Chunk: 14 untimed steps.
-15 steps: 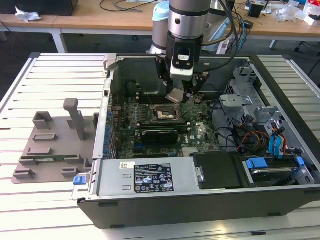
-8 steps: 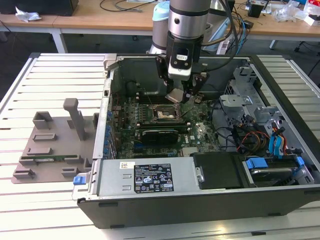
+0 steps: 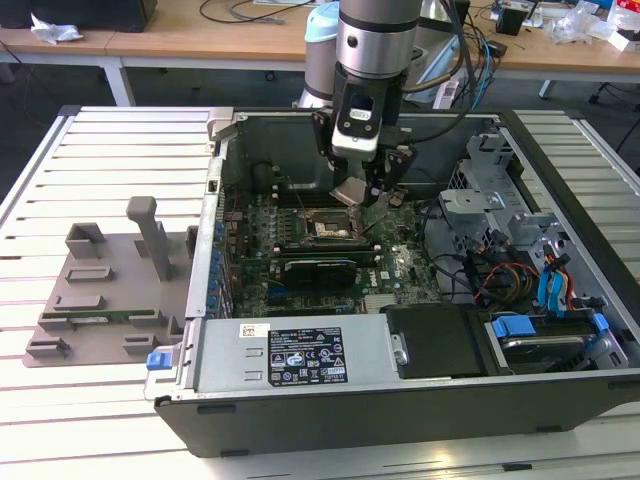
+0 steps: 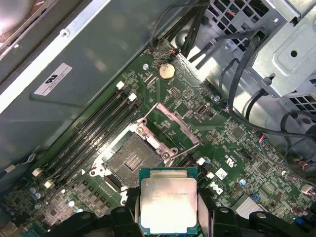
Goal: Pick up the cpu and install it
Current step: 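Place the cpu into insertion slot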
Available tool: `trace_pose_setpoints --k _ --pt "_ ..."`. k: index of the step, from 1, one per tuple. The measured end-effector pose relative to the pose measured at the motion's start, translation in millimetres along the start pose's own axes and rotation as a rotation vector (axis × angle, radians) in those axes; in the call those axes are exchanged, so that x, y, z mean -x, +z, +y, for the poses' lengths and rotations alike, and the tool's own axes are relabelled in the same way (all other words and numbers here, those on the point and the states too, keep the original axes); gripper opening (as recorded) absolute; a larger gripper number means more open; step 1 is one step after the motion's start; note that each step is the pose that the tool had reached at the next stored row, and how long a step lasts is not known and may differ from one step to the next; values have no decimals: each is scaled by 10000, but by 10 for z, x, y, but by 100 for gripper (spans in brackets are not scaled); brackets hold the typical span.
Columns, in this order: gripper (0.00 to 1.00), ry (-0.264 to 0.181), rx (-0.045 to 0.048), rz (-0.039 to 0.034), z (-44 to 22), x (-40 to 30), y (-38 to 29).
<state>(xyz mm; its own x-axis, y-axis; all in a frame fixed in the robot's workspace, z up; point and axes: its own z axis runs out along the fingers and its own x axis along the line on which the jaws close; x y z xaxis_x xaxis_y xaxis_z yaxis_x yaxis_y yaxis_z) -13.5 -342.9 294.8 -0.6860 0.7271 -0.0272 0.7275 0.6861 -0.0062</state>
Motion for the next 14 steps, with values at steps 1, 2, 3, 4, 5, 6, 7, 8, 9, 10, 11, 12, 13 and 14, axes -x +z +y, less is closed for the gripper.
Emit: trace_pose_setpoints --k 1,2,3,4,5,6,7,8,9,10,11,12,13,14 --pt "55 60 -2 1 0 0 0" --pt "55 106 -3 1 0 0 0" --pt "55 209 -6 1 0 0 0" --pt "55 249 -7 1 0 0 0" --pt "55 286 -8 2 0 0 0" --pt "55 356 -10 3 0 0 0" --pt "55 441 -12 3 0 0 0" --pt "55 546 -15 4 0 0 0" --pt "55 609 -17 4 0 0 0" --pt "55 671 -19 4 0 0 0" --pt "55 709 -20 5 0 0 0" --pt "55 777 -21 5 0 0 1" --pt "55 819 -23 6 0 0 1" --pt "55 876 -24 6 0 0 1"
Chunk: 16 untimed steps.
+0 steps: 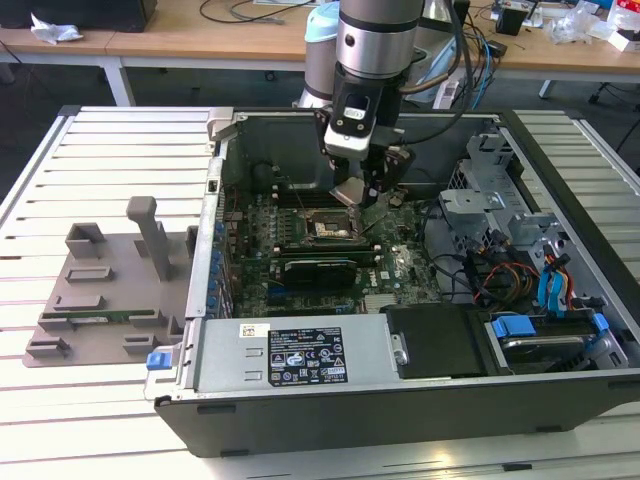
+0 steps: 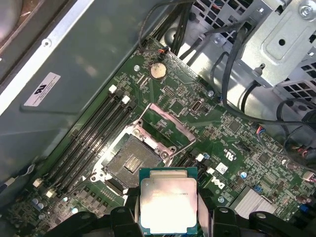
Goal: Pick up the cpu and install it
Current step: 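Place the cpu into insertion slot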
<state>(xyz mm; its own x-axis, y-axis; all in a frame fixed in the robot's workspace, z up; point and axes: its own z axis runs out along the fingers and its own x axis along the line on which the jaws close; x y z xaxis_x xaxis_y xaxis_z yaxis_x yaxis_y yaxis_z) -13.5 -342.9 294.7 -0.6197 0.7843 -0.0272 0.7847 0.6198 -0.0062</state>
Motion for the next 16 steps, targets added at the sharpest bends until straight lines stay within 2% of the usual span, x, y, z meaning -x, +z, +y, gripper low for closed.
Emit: trace_pose_setpoints --k 16 --pt "55 1152 -32 6 0 0 2"
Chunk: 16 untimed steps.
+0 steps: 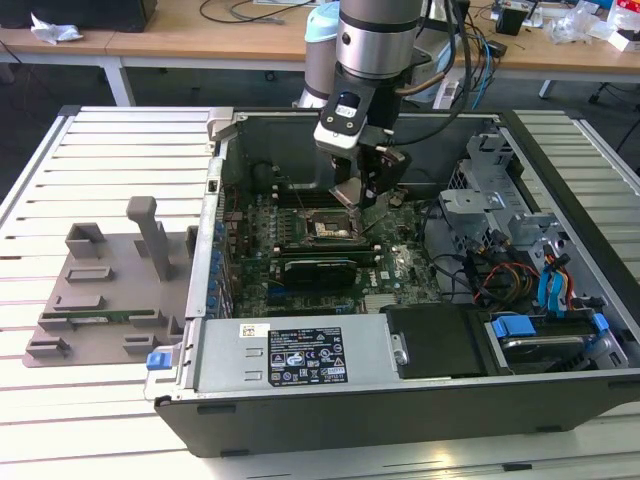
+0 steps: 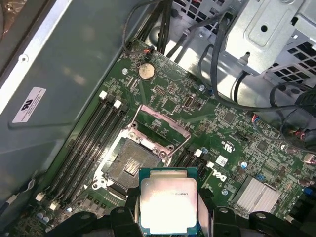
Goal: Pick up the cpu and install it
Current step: 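Place the cpu into insertion slot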
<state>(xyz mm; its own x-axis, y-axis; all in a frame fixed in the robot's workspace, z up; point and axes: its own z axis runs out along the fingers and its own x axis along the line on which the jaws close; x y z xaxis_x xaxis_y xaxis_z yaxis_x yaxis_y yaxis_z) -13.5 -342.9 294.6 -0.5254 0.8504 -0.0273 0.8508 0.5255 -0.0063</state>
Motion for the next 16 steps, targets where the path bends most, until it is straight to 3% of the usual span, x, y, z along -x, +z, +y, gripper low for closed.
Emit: trace_pose_setpoints --k 16 --pt "55 1276 -37 6 0 0 3"
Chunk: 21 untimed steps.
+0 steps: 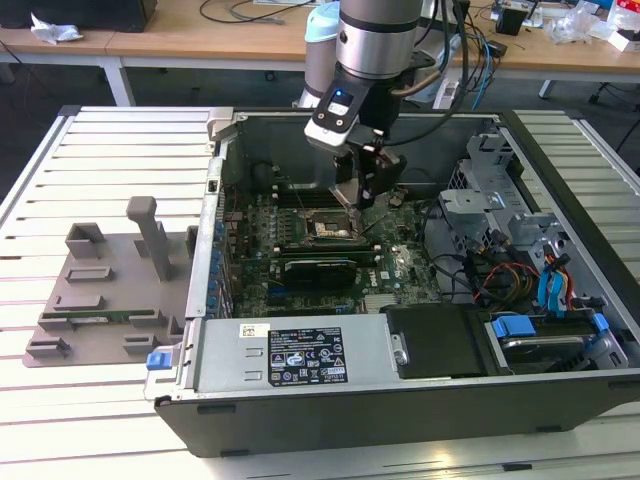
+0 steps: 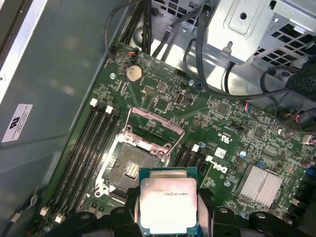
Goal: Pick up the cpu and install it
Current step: 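Place the cpu into insertion slot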
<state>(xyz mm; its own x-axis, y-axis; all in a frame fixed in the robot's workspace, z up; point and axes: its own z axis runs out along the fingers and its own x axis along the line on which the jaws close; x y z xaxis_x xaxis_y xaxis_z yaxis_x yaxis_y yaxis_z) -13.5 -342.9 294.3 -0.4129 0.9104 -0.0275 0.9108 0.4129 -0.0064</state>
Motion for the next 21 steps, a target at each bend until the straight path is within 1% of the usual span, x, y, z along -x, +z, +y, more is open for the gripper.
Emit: trace_pose_setpoints --k 17,21 --pt "55 967 -29 1 0 0 2" --pt "55 1323 -41 -3 0 0 2"
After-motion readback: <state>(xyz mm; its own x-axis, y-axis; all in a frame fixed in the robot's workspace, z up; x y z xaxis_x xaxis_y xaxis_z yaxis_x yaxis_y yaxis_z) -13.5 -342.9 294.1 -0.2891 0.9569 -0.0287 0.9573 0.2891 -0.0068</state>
